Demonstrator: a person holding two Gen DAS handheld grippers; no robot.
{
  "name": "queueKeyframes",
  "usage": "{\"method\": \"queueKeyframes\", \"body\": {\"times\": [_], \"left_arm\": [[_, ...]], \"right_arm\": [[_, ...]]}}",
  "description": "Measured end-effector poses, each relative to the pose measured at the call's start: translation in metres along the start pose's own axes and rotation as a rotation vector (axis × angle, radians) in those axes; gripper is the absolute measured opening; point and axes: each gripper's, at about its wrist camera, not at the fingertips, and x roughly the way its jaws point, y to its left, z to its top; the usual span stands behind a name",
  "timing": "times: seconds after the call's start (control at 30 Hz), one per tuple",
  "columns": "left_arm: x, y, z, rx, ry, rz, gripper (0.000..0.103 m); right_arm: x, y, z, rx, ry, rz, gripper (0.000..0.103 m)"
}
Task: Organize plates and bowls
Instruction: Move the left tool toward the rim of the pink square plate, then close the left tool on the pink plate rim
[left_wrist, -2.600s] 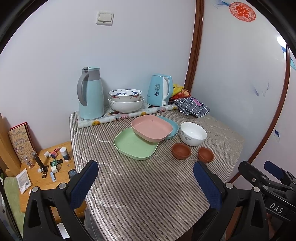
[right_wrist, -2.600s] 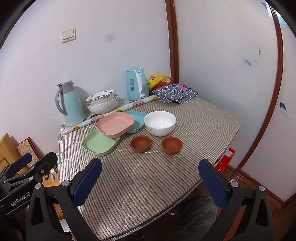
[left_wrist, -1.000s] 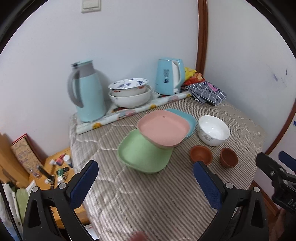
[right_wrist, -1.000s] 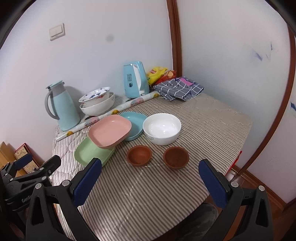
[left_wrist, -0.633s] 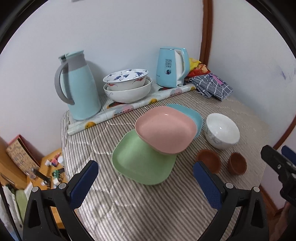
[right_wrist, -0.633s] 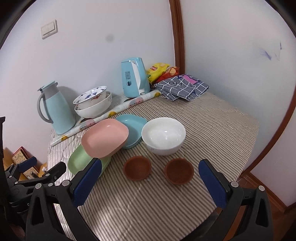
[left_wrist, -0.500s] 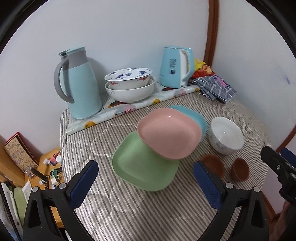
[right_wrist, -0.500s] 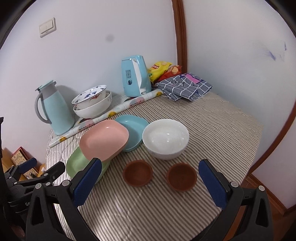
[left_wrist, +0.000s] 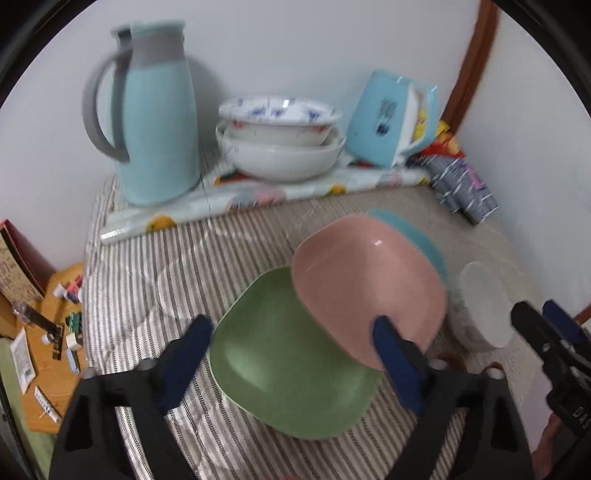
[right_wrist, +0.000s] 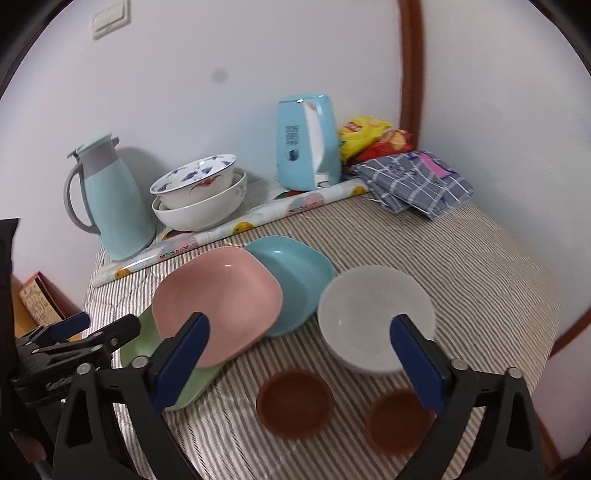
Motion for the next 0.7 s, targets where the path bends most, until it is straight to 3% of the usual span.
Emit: {"method": "queueKeyframes", "body": {"times": [0.1, 0.2, 0.4, 0.7], "left_arm": [[0.016, 0.004, 0.007, 0.005, 0.02, -0.023, 0.065], [0.023, 0.002, 0.013, 0.034, -0.002, -0.013, 0.063], [0.039, 0.0, 0.027, 0.027, 0.012, -0.055, 0.063], [0.061, -0.008, 0.034, 0.041, 0.022, -0.052, 0.063]], "right_arm": [[0.015, 0.005, 0.006, -0.03, 0.02, 0.01, 0.08], [0.032, 0.007, 0.01, -0.045, 0.045, 0.032, 0.073], [0.062, 0.006, 0.015, -0.047, 0.094, 0.036, 0.061], [0.093, 0.014, 0.014, -0.096, 0.151, 0.012, 0.043]]}}
